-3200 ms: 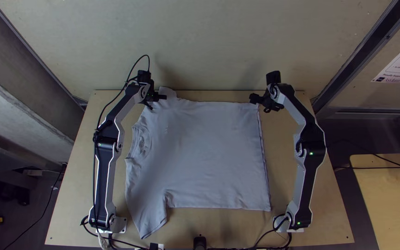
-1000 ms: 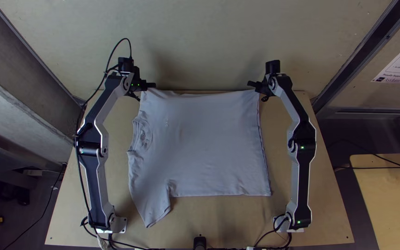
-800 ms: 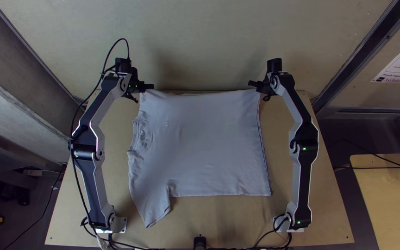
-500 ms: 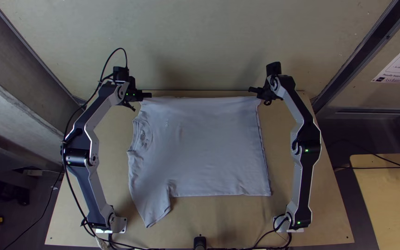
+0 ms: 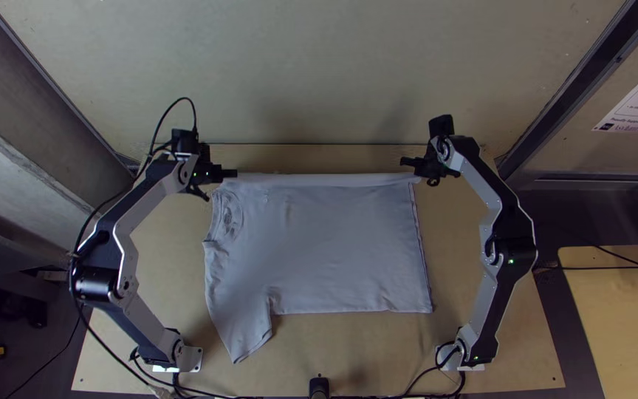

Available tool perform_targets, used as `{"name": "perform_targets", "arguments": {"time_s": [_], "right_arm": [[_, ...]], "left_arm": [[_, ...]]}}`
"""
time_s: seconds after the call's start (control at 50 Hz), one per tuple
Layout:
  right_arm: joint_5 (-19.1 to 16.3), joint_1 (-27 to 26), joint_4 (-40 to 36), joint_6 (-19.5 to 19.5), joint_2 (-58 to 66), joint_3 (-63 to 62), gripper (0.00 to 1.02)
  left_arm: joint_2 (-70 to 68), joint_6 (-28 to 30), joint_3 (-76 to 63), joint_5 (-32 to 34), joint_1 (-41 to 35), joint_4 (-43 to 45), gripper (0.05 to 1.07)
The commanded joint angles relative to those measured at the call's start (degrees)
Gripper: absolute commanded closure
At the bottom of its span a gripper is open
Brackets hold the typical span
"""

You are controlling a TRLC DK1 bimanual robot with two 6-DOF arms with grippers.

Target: Fold the t-shirt

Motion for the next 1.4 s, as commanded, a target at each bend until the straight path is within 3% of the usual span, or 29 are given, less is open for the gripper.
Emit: {"name": "perform_targets", "arguments": {"time_s": [0.0,0.26,0.8,0.84,0.9,0.92,1.02,1.18,1.24,1.34,1.38], "right_arm": [[0.38,0.6,1.66,-0.47,-4.06,-5.82,1.0],[0.47,0.87,5.88,-0.64,-8.63,-16.02,1.0],[0.91,1.22,13.09,-0.73,-7.93,-24.45,1.0],[0.99,1.22,13.35,-0.82,-7.58,-24.89,1.0],[0.99,1.13,13.35,-1.26,-6.96,-25.42,1.0],[0.99,1.22,13.35,-1.35,-6.87,-25.68,1.0],[0.99,1.66,13.17,-1.43,-7.4,-27.44,1.0],[0.99,1.83,13.0,-1.43,-10.04,-30.52,0.99],[0.99,2.01,12.29,-1.26,-11.53,-31.57,0.86],[1.08,2.01,10.71,-0.12,-15.4,-33.42,0.38],[1.08,1.92,10.01,0.5,-17.25,-34.12,0.27]], "left_arm": [[-4.64,-0.76,-7.11,0.15,0.89,1.76,1.05],[-9.92,-1.11,-16.25,0.24,0.89,4.04,1.05],[-13.34,-1.99,-32.16,0.15,-1.13,11.87,1.03],[-12.2,-1.99,-32.16,0.15,-1.13,12.04,0.93],[-10.44,-1.82,-31.98,0.15,-1.04,11.87,0.62],[-10.09,-1.73,-31.89,0.15,-0.95,11.78,0.57],[-9.57,-1.55,-31.63,0.15,-0.16,11.78,0.54],[-9.65,-1.29,-31.02,0.06,0.72,11.34,0.31],[-10.09,-1.46,-30.75,-0.03,1.16,10.99,0.21],[-12.2,-1.99,-30.4,0.06,2.04,10.02,0.1],[-13.17,-2.08,-30.14,0.15,2.39,9.32,0.1]]}}
